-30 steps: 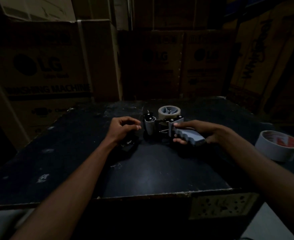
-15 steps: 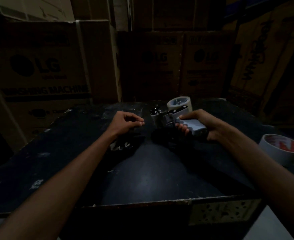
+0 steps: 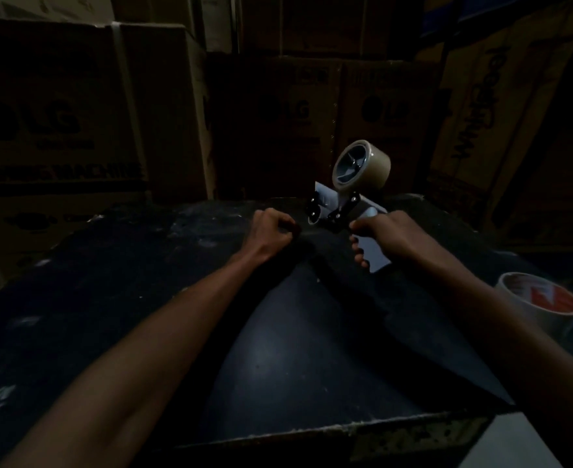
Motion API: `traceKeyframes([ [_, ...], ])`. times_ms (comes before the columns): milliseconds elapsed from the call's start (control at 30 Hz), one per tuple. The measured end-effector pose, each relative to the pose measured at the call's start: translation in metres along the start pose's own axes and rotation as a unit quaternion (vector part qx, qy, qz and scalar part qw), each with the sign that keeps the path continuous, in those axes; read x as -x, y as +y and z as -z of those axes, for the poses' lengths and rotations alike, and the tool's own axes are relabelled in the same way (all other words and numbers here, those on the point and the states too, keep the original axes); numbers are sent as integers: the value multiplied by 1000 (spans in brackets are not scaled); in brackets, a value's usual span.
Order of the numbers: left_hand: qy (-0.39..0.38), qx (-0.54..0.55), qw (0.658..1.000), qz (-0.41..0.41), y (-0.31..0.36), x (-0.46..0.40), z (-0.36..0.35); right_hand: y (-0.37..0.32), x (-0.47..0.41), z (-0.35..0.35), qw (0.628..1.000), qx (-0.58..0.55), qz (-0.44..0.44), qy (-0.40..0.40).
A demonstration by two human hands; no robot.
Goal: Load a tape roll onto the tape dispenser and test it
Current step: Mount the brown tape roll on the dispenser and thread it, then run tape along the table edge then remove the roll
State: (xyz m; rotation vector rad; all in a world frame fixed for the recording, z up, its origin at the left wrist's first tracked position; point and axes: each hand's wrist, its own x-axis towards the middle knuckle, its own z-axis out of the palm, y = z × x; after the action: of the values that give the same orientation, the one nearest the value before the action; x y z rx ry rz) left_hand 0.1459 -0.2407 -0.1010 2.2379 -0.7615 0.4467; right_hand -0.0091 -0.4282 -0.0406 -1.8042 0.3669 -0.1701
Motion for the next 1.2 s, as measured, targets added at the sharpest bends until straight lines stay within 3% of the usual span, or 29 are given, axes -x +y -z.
traceKeyframes([
  [133, 8, -43, 999, -11, 2, 6, -11, 17, 17, -4, 999, 45, 10, 21],
  [400, -58, -27, 996, -65, -5, 14, -4, 33, 48, -19, 989, 123, 57, 61],
  [567, -64, -10, 997, -46, -12, 25, 0, 40, 62, -33, 979, 175, 72, 82],
  [733, -90, 19, 990, -110, -8, 41, 12, 46, 73, -40, 951, 274, 109, 96],
  [867, -119, -62, 990, -39, -4, 42, 14, 39, 78, -42, 940, 310, 112, 85],
  [1033, -170, -139, 975, -35, 7, 45, 19, 31, 78, -39, 953, 295, 59, 46],
  [1200, -150, -223, 963, -23, 16, 44, 17, 29, 82, -39, 957, 285, 42, 26],
])
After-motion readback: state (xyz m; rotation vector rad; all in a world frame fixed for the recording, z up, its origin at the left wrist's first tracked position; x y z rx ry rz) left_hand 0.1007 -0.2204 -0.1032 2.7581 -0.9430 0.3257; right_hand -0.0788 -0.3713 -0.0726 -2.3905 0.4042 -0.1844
